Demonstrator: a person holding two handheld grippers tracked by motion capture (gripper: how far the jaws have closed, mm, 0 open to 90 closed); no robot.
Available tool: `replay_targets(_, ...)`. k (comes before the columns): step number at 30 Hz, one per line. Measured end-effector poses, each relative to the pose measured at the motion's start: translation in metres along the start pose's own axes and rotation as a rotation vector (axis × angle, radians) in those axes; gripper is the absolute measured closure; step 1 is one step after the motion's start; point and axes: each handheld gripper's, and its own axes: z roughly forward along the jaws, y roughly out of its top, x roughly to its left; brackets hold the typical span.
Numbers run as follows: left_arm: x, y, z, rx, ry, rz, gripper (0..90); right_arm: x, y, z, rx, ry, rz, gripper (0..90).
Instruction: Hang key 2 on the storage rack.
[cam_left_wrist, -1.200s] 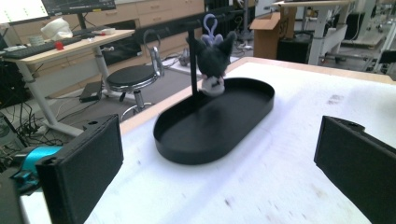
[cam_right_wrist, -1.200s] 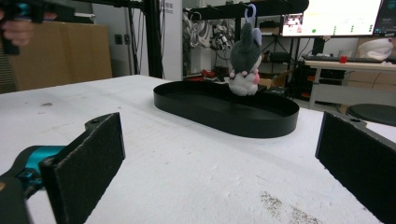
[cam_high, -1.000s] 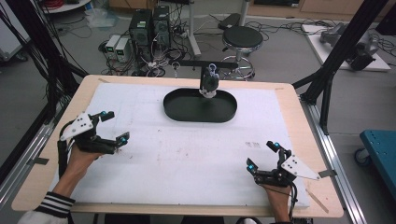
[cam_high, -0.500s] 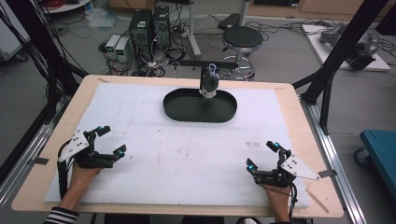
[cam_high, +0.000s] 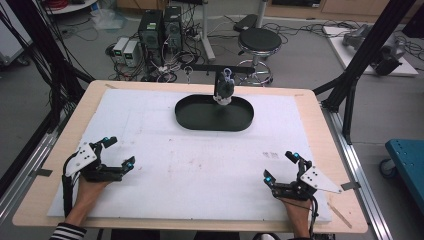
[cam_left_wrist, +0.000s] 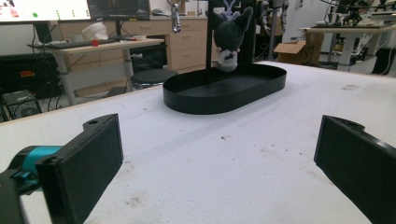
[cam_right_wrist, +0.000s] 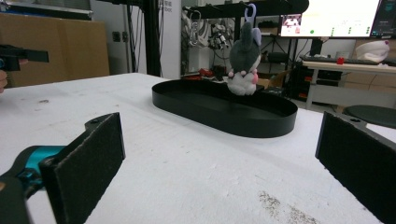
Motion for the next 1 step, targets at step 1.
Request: replay_targets(1, 0.0000, -0.0004, -0.0007, -0.009, 0.003, 0.001, 1.7, 0.0001, 0.0000, 0.0001, 0.001, 0.000, 0.000, 0.5)
